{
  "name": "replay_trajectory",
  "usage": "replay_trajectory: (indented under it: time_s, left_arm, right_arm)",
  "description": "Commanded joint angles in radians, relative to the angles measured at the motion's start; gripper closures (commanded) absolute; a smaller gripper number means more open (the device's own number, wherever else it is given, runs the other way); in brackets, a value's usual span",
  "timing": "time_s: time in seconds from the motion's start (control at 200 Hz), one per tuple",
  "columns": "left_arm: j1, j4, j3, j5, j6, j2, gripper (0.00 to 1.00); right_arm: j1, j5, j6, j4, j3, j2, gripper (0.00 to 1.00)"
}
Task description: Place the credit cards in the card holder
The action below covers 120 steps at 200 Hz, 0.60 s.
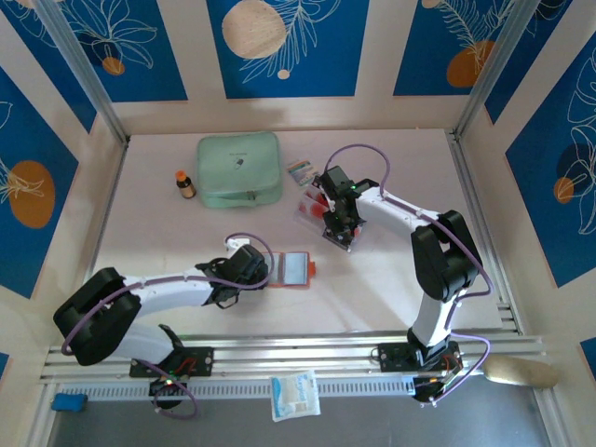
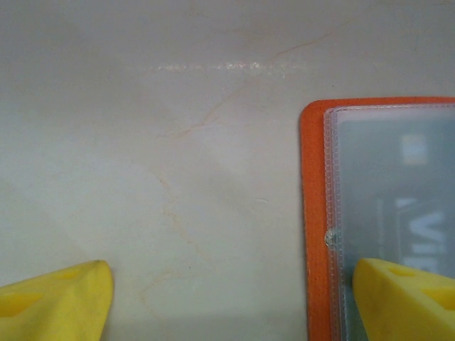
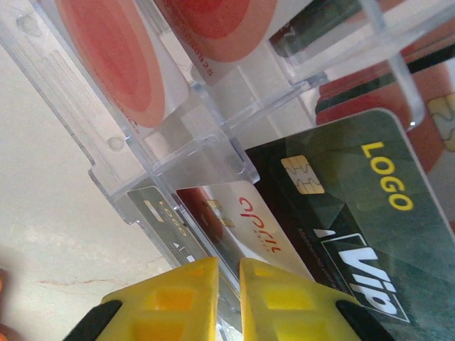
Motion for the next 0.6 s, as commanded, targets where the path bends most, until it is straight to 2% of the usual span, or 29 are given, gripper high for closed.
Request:
replay_trajectory:
  time_s: [0.0, 0.18, 0.595]
  left_arm:
    - [0.004, 0.005, 0.005, 0.012, -0.006, -0.012, 0.13]
    - [0.003, 0.003, 0.006, 0.009, -0.005, -0.016, 0.13]
    - [0.005, 0.004, 0.006, 0.008, -0.005, -0.016, 0.13]
  right_arm:
    - [-0.003, -0.005, -0.015, -0.005, 0.011, -0.009, 0.8]
    - [-0.002, -0.016, -0.015, -0.003, 0.007, 0.007, 0.76]
    - [0.011, -0.064, -0.016, 0.0, -0.016, 0.021, 0.77]
